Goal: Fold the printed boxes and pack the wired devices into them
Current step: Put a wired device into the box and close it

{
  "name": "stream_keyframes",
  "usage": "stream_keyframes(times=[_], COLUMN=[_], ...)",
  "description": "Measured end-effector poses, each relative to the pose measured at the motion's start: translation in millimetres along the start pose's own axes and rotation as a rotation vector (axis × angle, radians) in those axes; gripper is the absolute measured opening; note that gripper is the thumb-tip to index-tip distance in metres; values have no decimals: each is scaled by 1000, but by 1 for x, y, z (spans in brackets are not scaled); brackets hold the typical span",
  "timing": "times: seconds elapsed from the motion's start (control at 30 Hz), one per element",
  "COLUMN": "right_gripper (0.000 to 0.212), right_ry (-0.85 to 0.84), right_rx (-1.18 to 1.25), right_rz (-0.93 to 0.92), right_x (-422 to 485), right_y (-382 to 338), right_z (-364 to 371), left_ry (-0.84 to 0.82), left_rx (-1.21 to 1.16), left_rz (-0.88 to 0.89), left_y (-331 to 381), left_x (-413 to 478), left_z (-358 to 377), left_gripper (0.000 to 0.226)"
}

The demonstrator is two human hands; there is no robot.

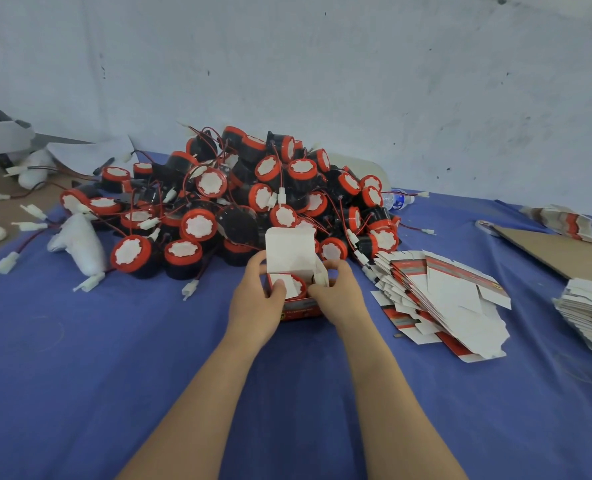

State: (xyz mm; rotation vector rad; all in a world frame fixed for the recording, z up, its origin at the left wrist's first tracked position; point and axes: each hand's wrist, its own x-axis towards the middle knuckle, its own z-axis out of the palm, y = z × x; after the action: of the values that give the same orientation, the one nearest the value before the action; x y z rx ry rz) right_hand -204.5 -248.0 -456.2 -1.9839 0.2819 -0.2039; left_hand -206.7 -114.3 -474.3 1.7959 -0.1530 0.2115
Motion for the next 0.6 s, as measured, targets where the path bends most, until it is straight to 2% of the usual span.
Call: stream_keyframes(times=[0.2, 0.47, 0.6], right_gripper=[36, 31, 24], right_ry=[249, 517, 458], right_rx=[-38, -247, -227], right_rz=[-277, -500, -622], right_x=[-8, -19, -24], right_y=[8, -1, -8], right_z=[10, 10, 7], left_ry=[19, 10, 15], left_rx=[-6, -17, -17], left_rz=[9, -5, 0], left_y=[-2, -2, -2], left_x=[0, 2, 1], left_z=[1, 1, 0], left_gripper=[47, 46, 45])
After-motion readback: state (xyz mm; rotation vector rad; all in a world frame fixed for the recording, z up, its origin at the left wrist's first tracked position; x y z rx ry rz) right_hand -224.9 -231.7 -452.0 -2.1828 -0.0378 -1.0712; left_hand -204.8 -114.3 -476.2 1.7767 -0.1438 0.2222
